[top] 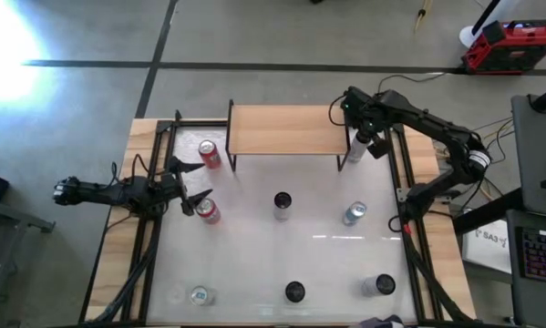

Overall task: Place canned beverage on shelf
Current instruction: Move the top white yellow soda can to the center of the table

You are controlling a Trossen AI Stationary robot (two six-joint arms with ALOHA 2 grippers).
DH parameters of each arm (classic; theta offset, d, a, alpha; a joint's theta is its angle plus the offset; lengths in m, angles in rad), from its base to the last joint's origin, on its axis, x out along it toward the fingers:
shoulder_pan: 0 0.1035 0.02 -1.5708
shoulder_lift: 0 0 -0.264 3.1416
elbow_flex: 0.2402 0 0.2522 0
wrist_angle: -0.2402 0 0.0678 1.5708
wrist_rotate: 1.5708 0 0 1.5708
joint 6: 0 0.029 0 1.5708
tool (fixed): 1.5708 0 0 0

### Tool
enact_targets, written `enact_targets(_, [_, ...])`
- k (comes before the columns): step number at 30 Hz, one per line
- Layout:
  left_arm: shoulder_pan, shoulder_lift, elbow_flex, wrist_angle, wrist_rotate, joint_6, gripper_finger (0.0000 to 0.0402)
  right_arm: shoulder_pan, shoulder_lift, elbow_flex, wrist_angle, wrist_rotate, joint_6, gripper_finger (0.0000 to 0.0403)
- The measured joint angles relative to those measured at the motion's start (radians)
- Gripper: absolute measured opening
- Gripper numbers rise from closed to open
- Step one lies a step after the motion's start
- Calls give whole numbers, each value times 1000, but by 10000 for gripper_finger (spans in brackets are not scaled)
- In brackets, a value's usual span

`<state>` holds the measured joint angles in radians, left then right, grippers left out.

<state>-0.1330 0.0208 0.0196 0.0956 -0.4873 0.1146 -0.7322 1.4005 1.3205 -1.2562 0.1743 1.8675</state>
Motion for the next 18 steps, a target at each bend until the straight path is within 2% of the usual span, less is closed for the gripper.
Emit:
enact_targets(10, [0, 0, 0, 0, 0, 0, 400, -2, 40, 0, -3, 21, 23, 355])
enact_targets(15, [0, 0, 0, 0, 0, 0, 400, -2, 40, 0, -4, 36, 21, 320])
enact_targets(18, [0, 0, 0, 0, 0, 0, 400, -2, 40, 0, -5, 36, 22, 286])
